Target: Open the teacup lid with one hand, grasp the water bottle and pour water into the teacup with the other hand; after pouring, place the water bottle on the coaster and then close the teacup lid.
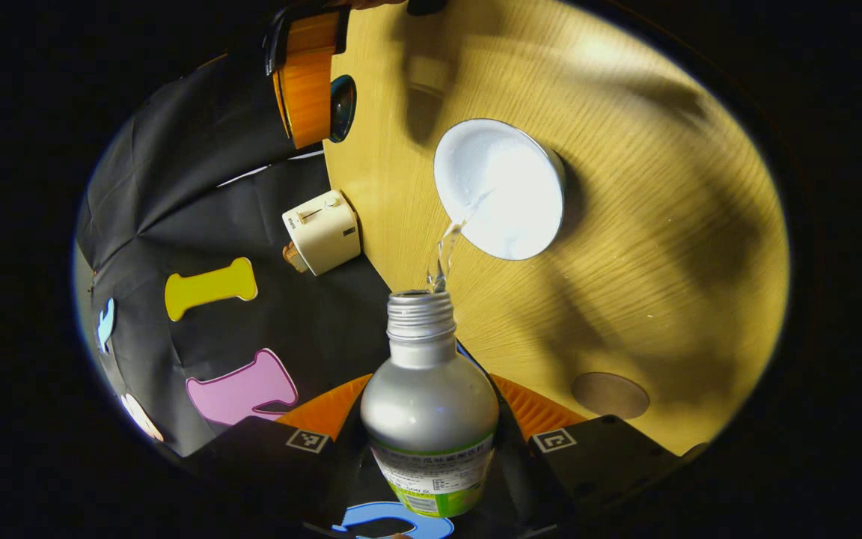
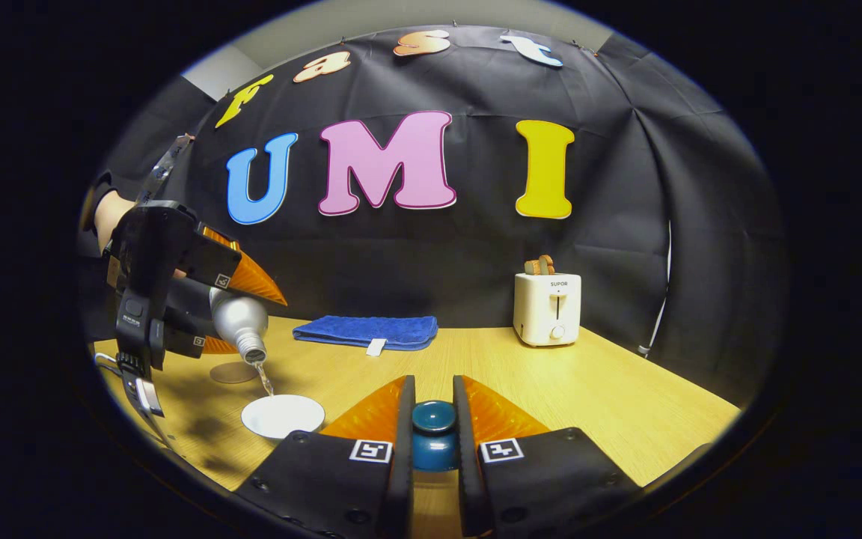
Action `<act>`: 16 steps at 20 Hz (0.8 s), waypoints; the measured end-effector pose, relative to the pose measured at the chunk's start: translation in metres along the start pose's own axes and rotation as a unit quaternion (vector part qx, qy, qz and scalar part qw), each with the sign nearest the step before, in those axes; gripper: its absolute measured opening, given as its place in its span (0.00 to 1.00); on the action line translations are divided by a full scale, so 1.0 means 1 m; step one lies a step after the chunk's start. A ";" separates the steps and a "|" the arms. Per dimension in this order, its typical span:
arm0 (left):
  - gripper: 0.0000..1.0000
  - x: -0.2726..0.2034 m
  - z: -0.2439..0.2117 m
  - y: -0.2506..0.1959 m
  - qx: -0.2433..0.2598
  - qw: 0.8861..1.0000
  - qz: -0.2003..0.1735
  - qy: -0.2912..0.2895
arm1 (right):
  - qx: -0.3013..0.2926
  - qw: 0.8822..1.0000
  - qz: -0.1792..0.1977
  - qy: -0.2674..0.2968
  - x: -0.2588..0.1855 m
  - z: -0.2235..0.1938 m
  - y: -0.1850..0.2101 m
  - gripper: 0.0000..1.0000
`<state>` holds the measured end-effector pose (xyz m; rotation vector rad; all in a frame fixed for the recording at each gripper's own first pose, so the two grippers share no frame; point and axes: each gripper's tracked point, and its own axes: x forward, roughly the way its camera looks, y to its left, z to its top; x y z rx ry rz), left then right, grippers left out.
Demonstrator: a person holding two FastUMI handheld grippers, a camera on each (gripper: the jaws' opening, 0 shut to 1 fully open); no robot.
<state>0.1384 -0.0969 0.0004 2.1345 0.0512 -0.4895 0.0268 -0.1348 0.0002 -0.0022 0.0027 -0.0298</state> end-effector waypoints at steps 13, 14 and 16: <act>0.84 -0.003 -0.004 0.001 0.070 0.997 -0.001 0.023 | 0.000 1.000 0.000 0.000 0.000 0.000 0.000 0.28; 0.84 -0.004 -0.003 0.002 0.069 0.997 0.001 0.023 | 0.000 1.000 0.000 0.000 0.000 0.000 0.000 0.28; 0.83 -0.005 -0.002 0.003 0.076 0.997 0.006 0.025 | 0.000 1.000 0.003 0.000 0.000 0.000 0.000 0.28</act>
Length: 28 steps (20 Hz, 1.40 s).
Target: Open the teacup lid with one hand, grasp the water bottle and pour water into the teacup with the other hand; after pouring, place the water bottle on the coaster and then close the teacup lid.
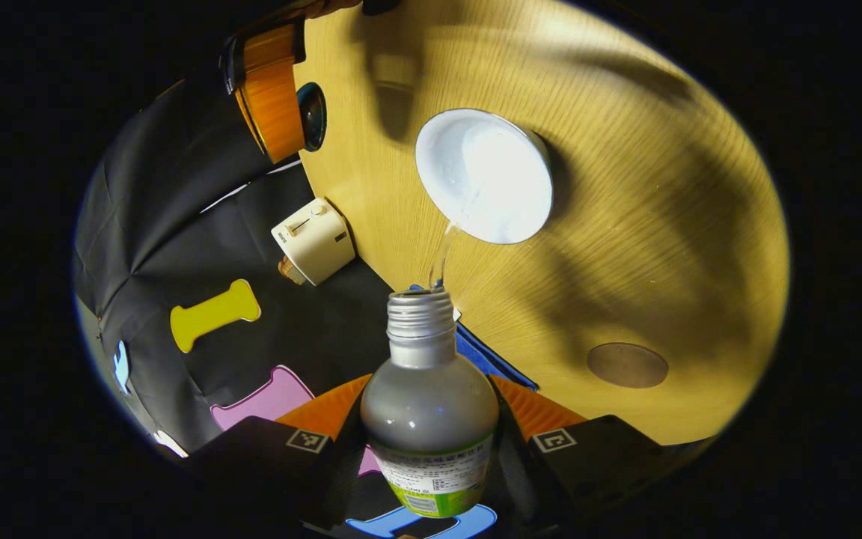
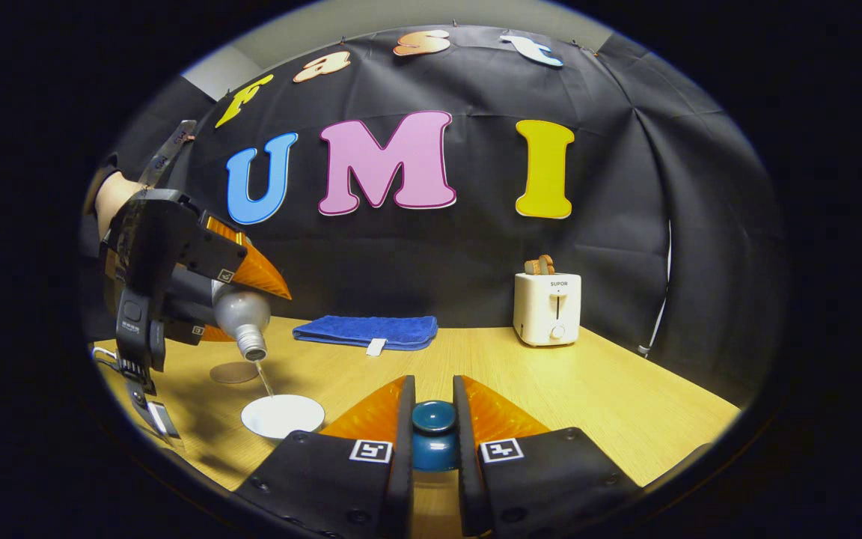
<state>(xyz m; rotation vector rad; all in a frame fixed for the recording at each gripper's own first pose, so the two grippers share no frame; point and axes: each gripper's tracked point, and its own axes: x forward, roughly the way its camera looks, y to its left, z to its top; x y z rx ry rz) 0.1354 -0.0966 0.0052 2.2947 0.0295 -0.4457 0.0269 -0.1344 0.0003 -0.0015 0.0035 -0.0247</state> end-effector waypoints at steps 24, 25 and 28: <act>0.84 -0.014 0.016 -0.001 0.042 0.999 0.022 -0.001 | 0.000 1.000 0.001 0.001 -0.001 0.000 0.002 0.28; 0.84 -0.015 0.017 -0.002 0.042 0.999 0.023 -0.001 | 0.000 1.000 0.001 0.001 -0.001 0.000 0.002 0.28; 0.84 -0.014 0.017 0.000 0.039 0.999 0.030 -0.003 | 0.000 1.000 0.001 0.001 -0.001 0.000 0.002 0.28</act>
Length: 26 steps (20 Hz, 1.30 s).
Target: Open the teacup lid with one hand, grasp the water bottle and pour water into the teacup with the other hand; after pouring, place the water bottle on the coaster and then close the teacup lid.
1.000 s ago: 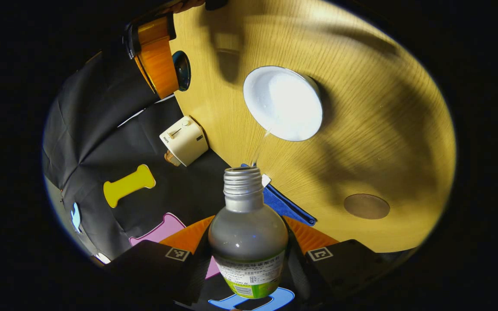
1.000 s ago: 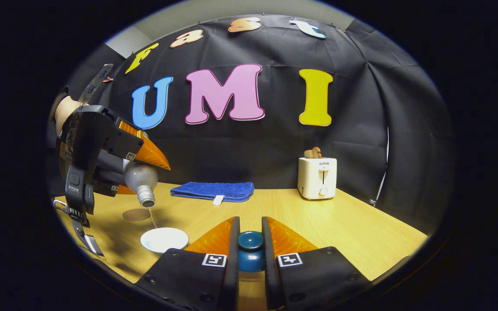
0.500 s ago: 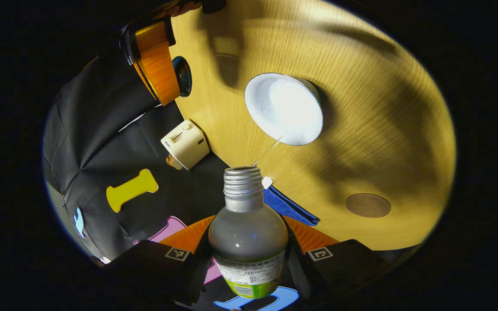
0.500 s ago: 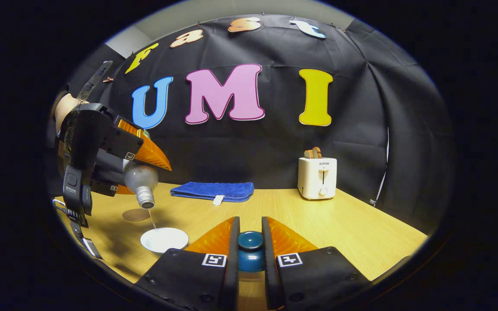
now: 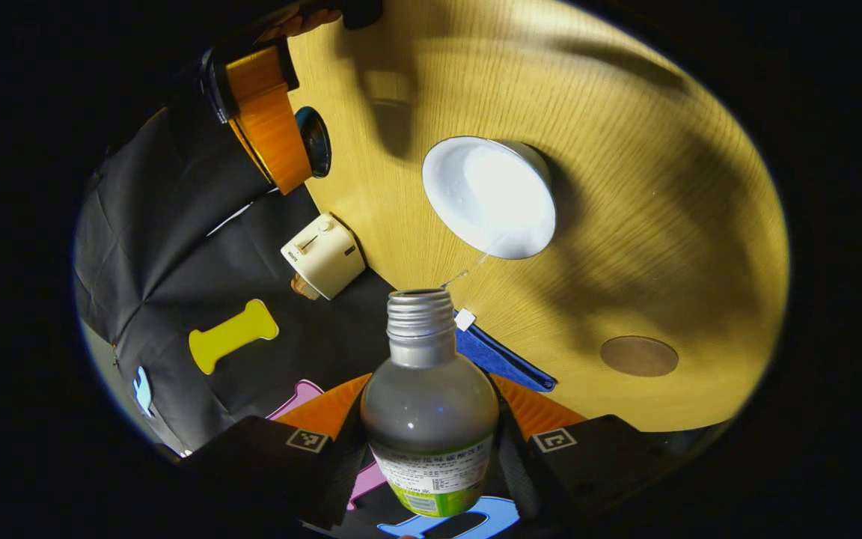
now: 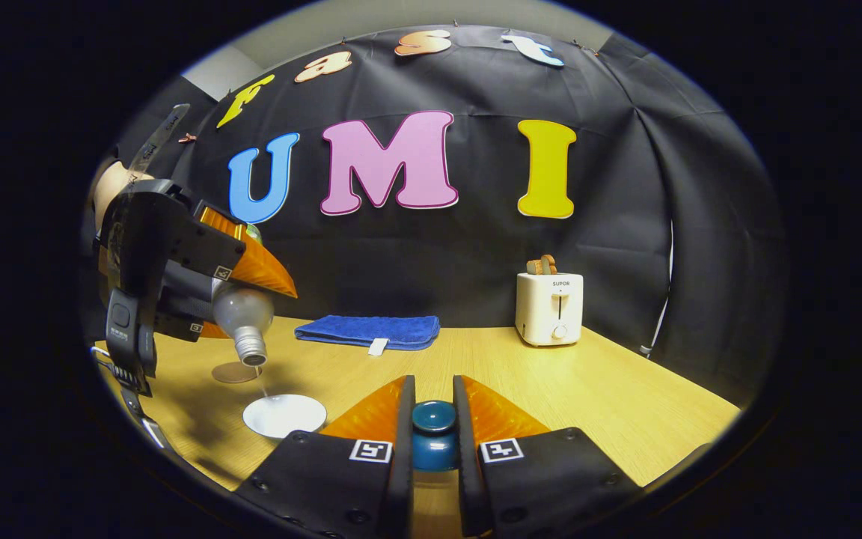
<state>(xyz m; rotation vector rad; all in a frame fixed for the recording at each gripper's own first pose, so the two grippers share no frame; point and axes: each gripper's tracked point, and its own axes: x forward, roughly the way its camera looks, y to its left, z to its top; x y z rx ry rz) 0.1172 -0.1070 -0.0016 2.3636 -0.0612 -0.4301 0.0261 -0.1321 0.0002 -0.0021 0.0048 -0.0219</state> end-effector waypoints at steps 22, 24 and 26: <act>0.82 -0.030 -0.026 -0.028 -0.572 0.803 0.165 -0.031 | 0.000 1.000 0.001 -0.001 0.000 0.001 0.000 0.28; 0.82 -0.039 -0.047 -0.032 -0.660 0.722 0.206 -0.027 | 0.000 1.000 0.001 -0.001 0.000 0.000 -0.001 0.28; 0.82 -0.050 -0.072 -0.041 -0.744 0.625 0.238 -0.021 | 0.000 1.000 0.001 -0.001 0.000 0.001 -0.001 0.28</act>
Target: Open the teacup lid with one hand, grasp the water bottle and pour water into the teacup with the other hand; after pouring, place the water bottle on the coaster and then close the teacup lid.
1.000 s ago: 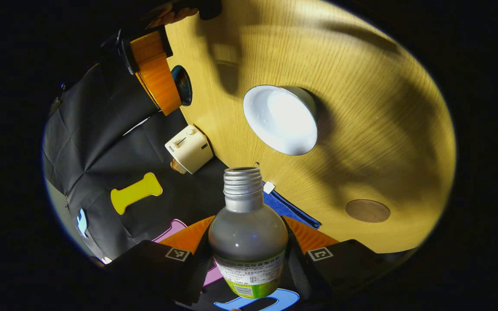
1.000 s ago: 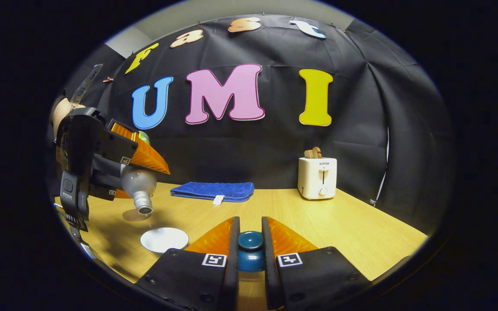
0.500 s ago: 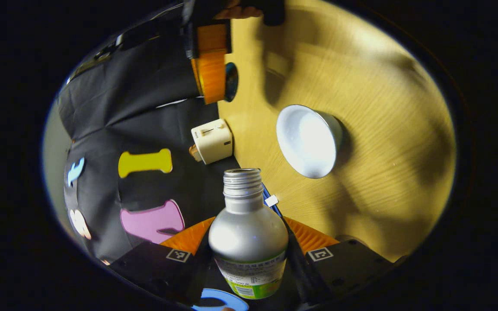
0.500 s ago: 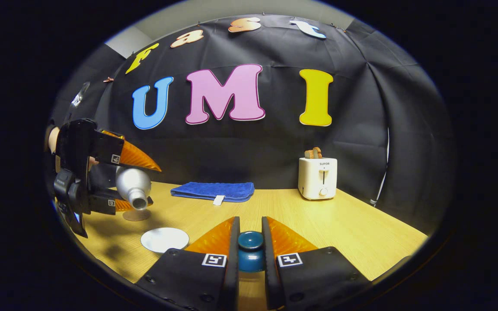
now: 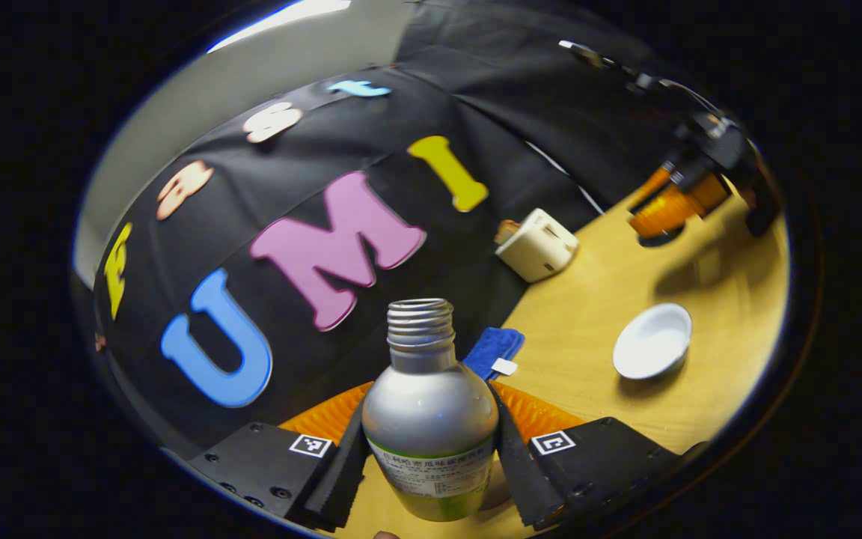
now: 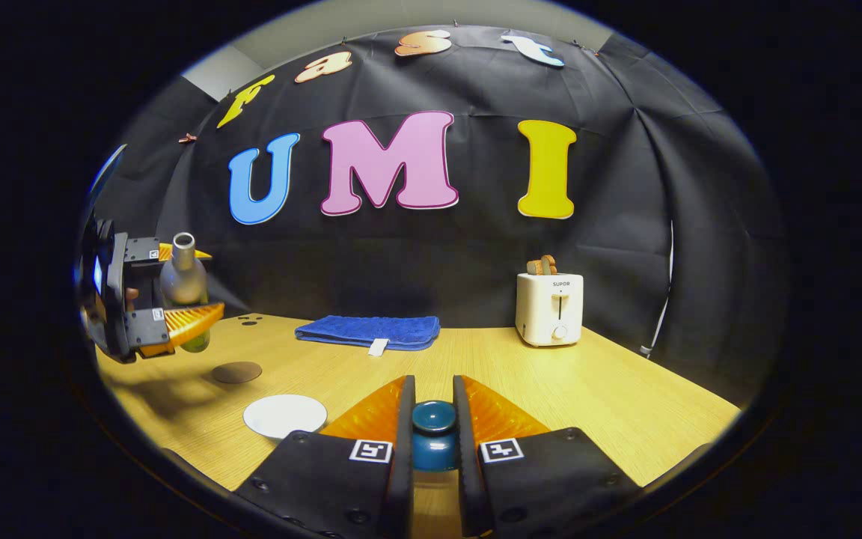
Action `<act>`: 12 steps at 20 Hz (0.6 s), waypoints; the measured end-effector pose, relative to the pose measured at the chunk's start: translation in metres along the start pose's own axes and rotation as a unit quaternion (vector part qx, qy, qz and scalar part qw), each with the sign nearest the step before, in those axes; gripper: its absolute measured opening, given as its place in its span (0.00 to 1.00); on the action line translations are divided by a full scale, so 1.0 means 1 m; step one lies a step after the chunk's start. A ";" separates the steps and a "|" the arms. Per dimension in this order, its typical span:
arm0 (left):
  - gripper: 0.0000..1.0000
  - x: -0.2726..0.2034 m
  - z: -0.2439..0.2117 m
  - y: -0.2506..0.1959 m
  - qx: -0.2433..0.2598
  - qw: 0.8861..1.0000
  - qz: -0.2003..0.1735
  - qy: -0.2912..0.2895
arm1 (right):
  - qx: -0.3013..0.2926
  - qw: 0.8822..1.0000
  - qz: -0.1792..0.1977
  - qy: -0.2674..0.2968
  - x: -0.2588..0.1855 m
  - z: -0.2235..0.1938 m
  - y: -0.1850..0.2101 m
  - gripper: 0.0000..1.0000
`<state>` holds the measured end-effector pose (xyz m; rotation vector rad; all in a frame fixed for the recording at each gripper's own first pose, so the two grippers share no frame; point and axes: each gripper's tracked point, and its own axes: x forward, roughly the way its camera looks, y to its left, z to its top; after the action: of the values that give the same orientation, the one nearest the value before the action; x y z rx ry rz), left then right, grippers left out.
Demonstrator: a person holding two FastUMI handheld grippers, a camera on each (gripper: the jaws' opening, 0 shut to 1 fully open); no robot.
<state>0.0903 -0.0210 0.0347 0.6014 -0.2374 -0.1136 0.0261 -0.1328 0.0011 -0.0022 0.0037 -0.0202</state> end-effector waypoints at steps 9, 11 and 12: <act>0.81 0.009 -0.037 0.037 -0.256 0.966 0.021 0.001 | -0.001 1.000 -0.021 -0.001 -0.005 0.000 -0.005 0.28; 0.81 0.008 -0.040 0.038 -0.261 0.965 0.014 0.017 | -0.001 1.000 -0.028 -0.002 -0.007 0.000 -0.006 0.28; 0.81 0.006 -0.035 0.038 -0.266 0.964 0.010 0.020 | -0.001 1.000 -0.030 -0.002 -0.007 0.001 -0.005 0.28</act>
<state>0.1062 0.0283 0.0293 0.0656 -0.1635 -0.1395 0.0187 -0.1380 0.0018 -0.0045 0.0001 -0.0794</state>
